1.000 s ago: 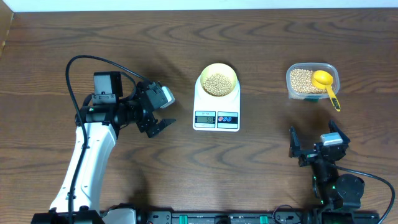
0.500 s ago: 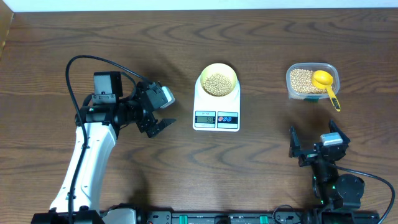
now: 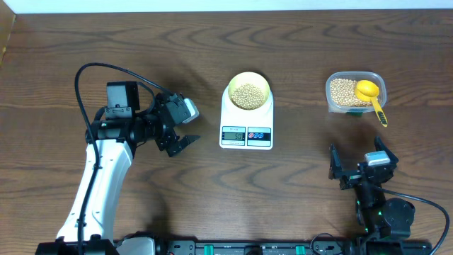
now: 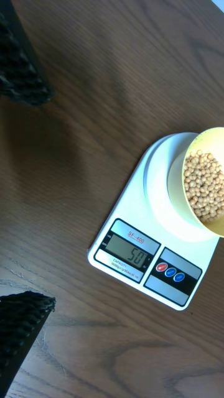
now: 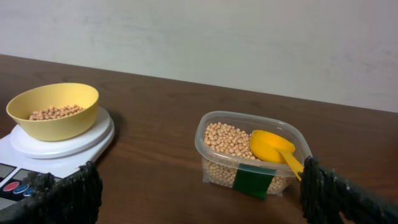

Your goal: Scoop item into bowl and weigh 50g on scale

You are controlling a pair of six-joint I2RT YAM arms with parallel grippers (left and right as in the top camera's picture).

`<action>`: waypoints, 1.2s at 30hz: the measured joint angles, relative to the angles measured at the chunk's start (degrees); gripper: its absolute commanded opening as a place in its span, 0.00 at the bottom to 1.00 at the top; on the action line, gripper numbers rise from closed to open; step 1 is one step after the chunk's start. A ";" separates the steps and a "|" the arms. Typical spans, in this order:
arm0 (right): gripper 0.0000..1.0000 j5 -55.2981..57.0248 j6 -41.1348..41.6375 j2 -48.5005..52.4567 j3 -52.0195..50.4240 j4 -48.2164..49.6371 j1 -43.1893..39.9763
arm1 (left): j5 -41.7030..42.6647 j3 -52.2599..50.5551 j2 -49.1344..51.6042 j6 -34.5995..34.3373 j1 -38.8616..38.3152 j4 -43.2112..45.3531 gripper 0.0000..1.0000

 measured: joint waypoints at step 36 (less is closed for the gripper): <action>0.99 -0.02 0.00 0.02 0.00 -0.02 0.07 | -1.07 0.00 0.00 -1.05 -0.02 4.48 0.98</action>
